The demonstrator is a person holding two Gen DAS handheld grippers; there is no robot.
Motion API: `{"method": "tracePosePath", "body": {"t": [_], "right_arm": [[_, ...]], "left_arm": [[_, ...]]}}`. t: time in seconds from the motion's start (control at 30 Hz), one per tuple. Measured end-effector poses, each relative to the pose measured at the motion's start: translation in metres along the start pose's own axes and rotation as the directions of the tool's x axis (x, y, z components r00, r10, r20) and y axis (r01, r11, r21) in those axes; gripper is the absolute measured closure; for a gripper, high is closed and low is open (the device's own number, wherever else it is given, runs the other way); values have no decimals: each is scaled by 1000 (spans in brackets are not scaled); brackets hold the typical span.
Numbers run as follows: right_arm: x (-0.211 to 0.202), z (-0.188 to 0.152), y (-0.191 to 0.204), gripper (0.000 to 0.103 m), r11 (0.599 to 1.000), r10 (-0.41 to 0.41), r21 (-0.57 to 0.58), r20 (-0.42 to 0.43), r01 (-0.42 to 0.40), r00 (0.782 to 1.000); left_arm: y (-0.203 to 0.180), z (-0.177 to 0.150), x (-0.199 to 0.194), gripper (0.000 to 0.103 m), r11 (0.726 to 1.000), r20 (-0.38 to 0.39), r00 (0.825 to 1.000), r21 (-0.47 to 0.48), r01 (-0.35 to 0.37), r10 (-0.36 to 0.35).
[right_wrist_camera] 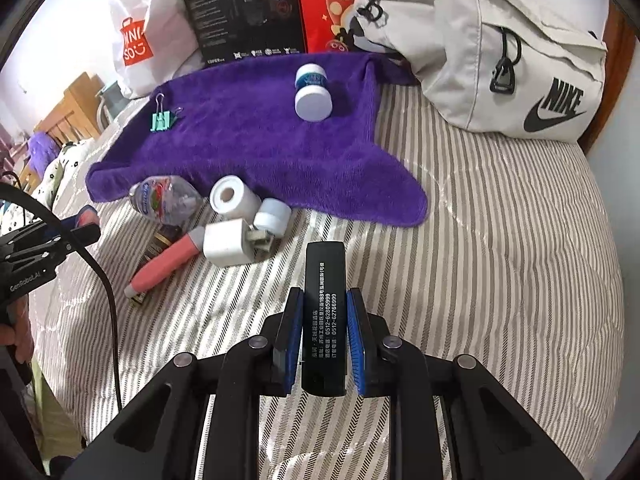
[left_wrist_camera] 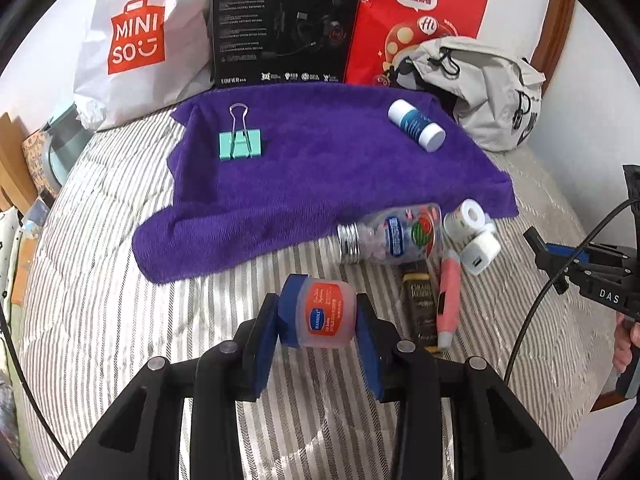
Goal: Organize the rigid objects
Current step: 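Place the black case on the towel and open the right gripper while left carries the tin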
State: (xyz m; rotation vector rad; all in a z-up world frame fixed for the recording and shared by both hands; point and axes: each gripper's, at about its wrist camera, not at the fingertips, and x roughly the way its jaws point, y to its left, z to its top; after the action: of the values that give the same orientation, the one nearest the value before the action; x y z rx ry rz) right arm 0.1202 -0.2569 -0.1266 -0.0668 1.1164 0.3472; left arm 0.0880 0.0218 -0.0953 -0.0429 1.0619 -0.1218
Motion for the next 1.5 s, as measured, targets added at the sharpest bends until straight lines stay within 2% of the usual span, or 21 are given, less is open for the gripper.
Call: {"method": "tracePosePath", "body": {"t": [0.7,1.17,1.5], "right_arm": [[-5,71,19,82,996,74,-50,54,-71,996],[40,115,20,82,994,72,-77,7,-71,997],[70,124,26,82,990,48,-132,-44,-54,998]], "left_arm": [[24,55,1,68,1000,62,998,-28,-7,8],[45,78,30,68,998,35,999,-65,-7,10],[51,91,56,68,998,2,1000,-65,-10,10]]}}
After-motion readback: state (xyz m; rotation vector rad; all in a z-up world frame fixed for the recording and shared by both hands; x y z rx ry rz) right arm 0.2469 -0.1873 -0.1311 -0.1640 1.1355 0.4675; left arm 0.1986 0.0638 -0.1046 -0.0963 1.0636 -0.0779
